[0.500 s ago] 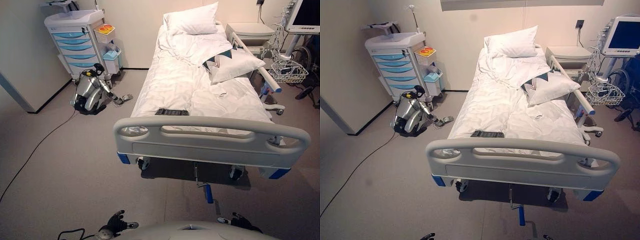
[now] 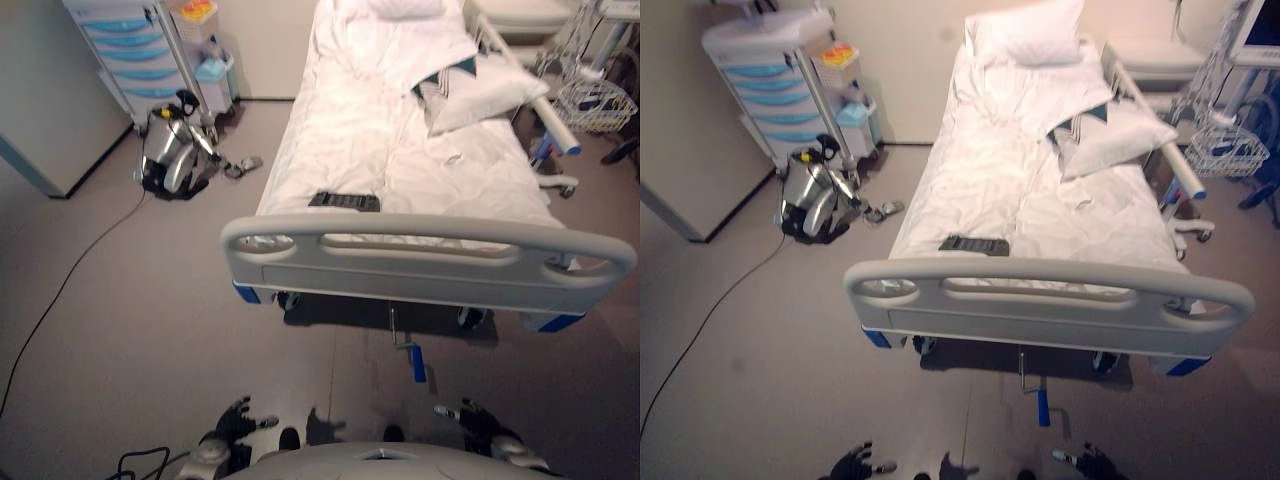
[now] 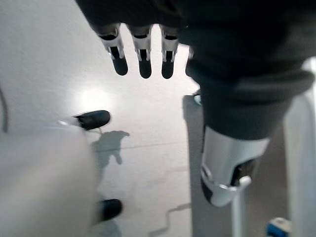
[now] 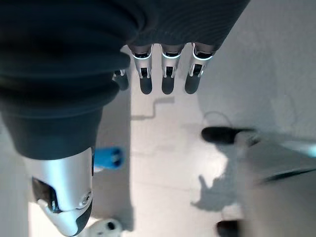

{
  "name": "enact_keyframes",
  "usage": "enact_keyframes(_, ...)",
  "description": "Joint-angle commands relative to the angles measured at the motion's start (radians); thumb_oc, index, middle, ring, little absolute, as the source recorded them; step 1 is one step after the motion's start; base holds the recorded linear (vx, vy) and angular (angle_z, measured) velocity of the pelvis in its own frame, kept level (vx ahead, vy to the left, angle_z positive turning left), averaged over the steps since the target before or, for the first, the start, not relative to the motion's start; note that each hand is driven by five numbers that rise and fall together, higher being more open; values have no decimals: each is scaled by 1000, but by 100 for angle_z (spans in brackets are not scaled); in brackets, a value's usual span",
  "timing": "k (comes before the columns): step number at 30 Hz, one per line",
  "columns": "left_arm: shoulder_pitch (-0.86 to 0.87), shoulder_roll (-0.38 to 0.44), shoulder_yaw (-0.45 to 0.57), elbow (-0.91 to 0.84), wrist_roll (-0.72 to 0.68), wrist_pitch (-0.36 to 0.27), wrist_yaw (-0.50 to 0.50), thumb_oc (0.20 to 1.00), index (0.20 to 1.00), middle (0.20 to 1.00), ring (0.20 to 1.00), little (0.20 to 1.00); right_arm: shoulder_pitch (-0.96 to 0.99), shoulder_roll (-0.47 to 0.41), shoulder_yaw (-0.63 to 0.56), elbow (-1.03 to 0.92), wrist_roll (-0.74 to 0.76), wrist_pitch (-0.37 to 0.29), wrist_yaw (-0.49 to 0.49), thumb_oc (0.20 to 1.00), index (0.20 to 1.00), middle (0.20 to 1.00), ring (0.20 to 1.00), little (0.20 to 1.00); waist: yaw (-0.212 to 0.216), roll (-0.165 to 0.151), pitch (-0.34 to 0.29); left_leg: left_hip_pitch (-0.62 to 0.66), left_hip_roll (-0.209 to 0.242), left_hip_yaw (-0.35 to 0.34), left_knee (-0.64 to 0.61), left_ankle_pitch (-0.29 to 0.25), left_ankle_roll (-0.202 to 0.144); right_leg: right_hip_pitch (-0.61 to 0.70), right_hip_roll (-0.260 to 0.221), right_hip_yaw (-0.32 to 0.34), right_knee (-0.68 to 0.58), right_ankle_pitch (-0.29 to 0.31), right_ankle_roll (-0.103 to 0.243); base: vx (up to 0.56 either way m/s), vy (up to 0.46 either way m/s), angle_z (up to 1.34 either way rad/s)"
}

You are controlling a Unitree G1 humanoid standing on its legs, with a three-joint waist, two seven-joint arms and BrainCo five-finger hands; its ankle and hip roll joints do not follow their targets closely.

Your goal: Raise the hospital bed

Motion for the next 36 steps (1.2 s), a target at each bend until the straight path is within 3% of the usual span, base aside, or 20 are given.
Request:
enact_keyframes(1, -80, 66, -10, -85, -38, -61, 0, 1000, 1000, 1000, 1000, 1000, -90, 13, 3, -56, 72, -43, -17, 1000, 1000, 1000, 1000, 1000, -16, -78, 53, 21, -41, 19, 44, -49, 34, -65, -47, 20, 101, -13, 71, -174, -43, 7)
enact_keyframes(2, -100, 113, -40, -222, -43, -71, -4, 1000, 1000, 1000, 1000, 1000, -114, 0, 17, -157, 94, -51, -34, 1000, 1000, 1000, 1000, 1000, -17, -72, 91, -34, -42, 10, 63, -39, 31, -120, -46, 18, 128, -16, 69, -143, -49, 5)
enact_keyframes(6, -133, 166, -70, -362, -40, -73, -14, 1000, 1000, 1000, 1000, 1000, -147, -18, 36, -242, 123, -55, -34, 1000, 1000, 1000, 1000, 1000, -20, -58, 123, -108, -46, 10, 74, -18, 24, -185, -56, 15, 129, -5, 71, -115, -36, 3)
enact_keyframes(9, -186, 246, -91, -579, -16, -78, -7, 1000, 1000, 1000, 1000, 1000, -196, -46, 62, -378, 128, -63, -51, 1000, 1000, 1000, 1000, 1000, -21, -46, 183, -177, -41, 7, 70, 3, 17, -278, -49, 27, 151, 4, 71, -78, -11, -2)
enact_keyframes(18, -298, 368, -123, -929, -69, -101, 1, 1000, 1000, 1000, 1000, 1000, -317, -74, 98, -490, 128, -81, -77, 1000, 1000, 1000, 1000, 1000, -35, -29, 329, -372, -42, 20, 173, 4, 16, -501, -60, 49, 273, 9, 69, -103, 8, -1)
enact_keyframes(27, -374, 459, -144, -1151, -133, -127, 34, 1000, 1000, 1000, 1000, 1000, -360, -83, 124, -556, 178, -98, -116, 1000, 1000, 1000, 1000, 1000, -36, -33, 329, -588, -54, 28, 235, -7, 20, -706, -67, 66, 315, 23, 72, -26, 19, 0)
enact_keyframes(36, -400, 475, -132, -1230, -124, -137, 68, 1000, 1000, 1000, 1000, 1000, -370, -74, 137, -564, 195, -103, -128, 1000, 1000, 1000, 1000, 1000, -31, -34, 329, -669, -63, 29, 252, -15, 25, -779, -71, 72, 308, 34, 73, 1, 2, -1)
